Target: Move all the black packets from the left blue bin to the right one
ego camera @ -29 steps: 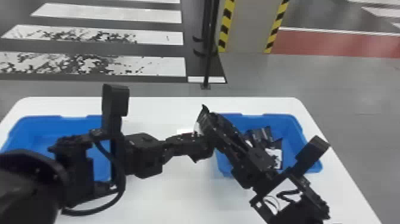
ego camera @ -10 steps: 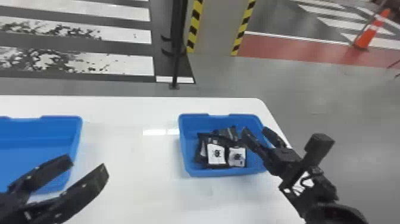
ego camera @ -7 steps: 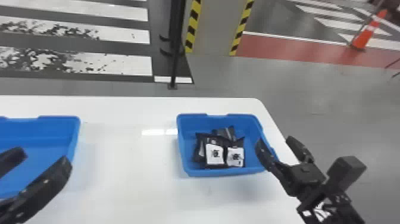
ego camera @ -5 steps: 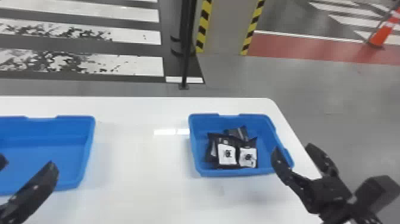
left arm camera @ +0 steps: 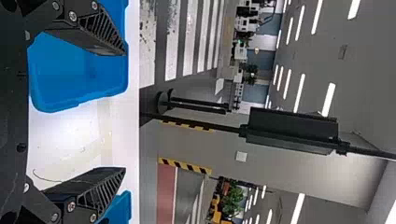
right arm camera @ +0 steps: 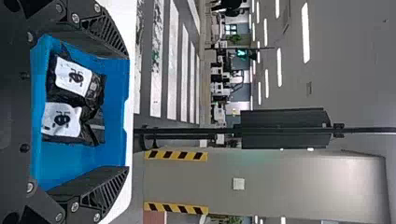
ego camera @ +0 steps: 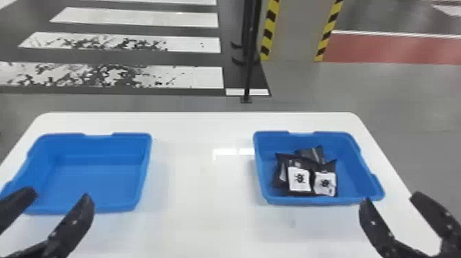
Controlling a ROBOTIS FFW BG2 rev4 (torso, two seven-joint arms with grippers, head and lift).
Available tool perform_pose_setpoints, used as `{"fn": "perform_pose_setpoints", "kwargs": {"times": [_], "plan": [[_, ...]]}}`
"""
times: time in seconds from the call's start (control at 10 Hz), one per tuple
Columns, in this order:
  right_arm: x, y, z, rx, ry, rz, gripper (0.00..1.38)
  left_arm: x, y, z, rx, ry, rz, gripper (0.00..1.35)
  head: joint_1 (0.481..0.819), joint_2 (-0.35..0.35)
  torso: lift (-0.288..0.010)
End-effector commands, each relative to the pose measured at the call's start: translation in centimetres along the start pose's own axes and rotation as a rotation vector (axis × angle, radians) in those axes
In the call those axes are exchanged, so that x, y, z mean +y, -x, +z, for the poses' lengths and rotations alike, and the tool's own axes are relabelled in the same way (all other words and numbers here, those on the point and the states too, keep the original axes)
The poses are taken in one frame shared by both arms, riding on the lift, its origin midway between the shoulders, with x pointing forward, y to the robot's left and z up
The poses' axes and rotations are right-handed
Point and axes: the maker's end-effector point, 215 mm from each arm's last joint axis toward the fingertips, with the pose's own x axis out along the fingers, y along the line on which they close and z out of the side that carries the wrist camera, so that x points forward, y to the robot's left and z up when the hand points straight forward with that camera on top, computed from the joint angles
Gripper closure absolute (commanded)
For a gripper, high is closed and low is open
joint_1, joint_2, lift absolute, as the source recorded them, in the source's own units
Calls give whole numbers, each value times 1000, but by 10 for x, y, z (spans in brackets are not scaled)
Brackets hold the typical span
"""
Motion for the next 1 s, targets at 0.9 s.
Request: {"fn": "perform_pose_setpoints", "kwargs": {"times": [0.9], "plan": [[13, 12, -12, 21, -61, 4, 191, -16, 1, -18, 38, 61, -13, 185, 695, -67, -140]]}}
